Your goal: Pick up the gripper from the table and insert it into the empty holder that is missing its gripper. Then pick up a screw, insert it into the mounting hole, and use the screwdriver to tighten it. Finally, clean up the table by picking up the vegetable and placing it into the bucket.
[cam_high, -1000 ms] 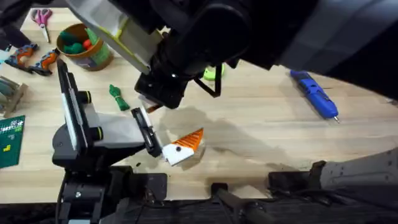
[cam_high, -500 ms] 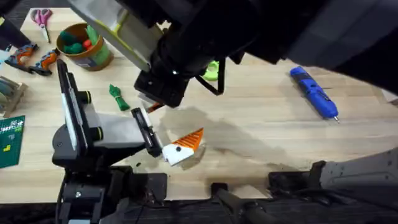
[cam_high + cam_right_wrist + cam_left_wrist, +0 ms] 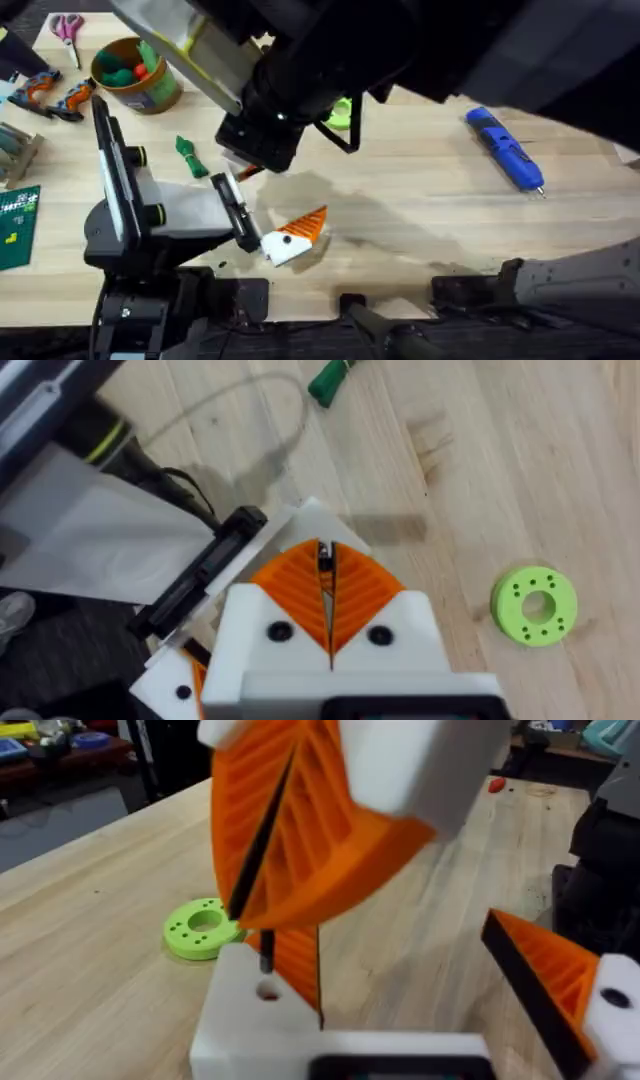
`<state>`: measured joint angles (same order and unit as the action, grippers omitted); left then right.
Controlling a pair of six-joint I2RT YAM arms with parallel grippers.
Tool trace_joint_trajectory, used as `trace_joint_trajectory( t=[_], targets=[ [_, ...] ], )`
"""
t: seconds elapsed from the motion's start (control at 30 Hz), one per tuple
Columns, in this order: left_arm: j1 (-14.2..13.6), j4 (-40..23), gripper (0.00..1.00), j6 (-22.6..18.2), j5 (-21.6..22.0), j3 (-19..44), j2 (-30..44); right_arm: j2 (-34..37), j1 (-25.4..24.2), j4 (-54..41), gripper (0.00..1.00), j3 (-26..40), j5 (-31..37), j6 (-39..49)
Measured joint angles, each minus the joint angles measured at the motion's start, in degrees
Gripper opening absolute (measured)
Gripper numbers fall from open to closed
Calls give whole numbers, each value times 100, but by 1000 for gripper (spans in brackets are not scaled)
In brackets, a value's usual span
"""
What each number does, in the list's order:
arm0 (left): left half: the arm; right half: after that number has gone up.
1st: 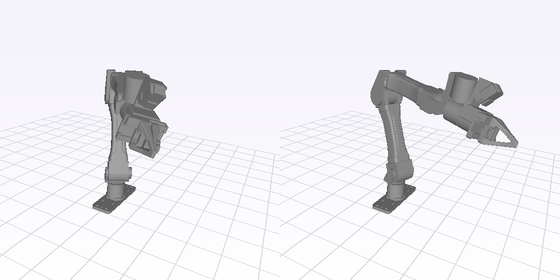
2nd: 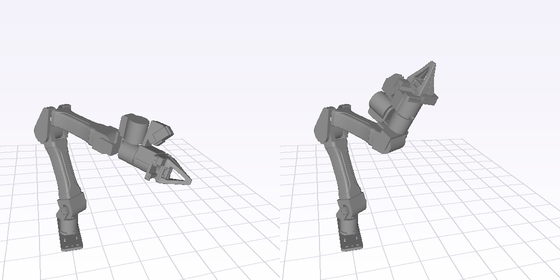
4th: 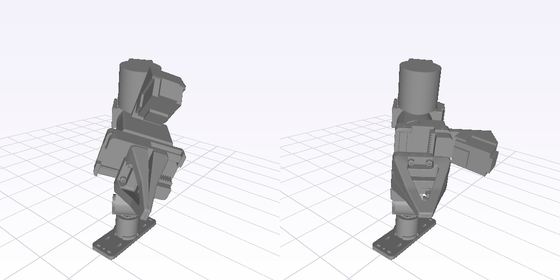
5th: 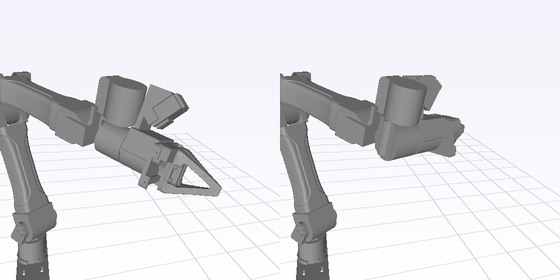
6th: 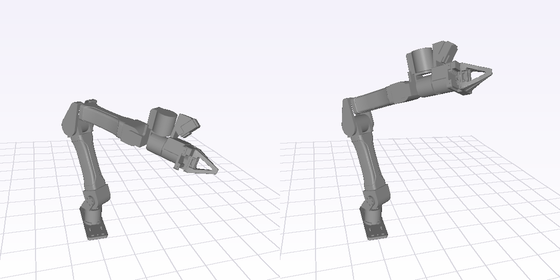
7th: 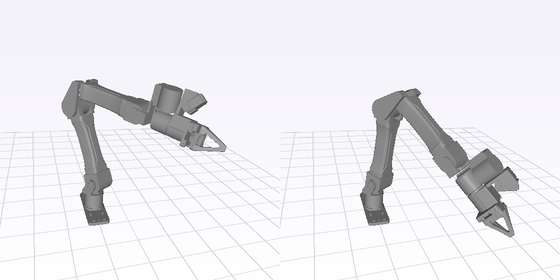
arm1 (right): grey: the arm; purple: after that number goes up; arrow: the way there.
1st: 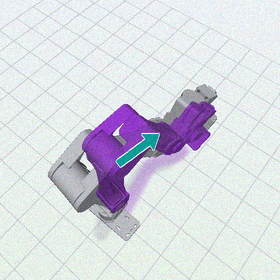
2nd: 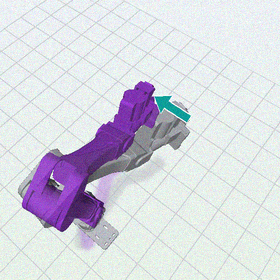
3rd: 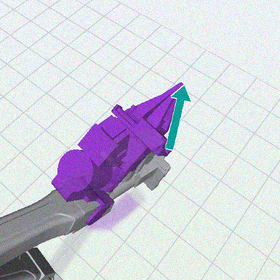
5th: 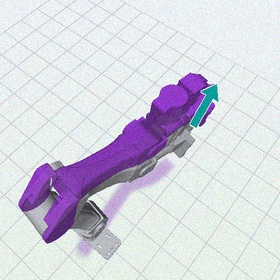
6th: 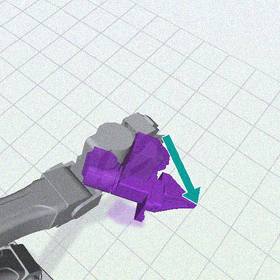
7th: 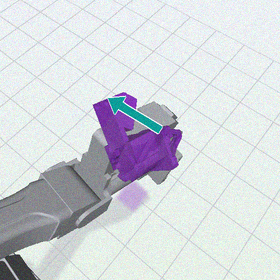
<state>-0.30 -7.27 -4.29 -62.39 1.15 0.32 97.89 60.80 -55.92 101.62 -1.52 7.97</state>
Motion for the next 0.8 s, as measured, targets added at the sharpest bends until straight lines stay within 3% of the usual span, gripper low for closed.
trace_joint_trajectory(
  t=[0.8],
  targets=[
    [0, 0, 986, 2, 0, 2, 0, 171, 0, -4, 6, 22, -2, 0]
  ],
)
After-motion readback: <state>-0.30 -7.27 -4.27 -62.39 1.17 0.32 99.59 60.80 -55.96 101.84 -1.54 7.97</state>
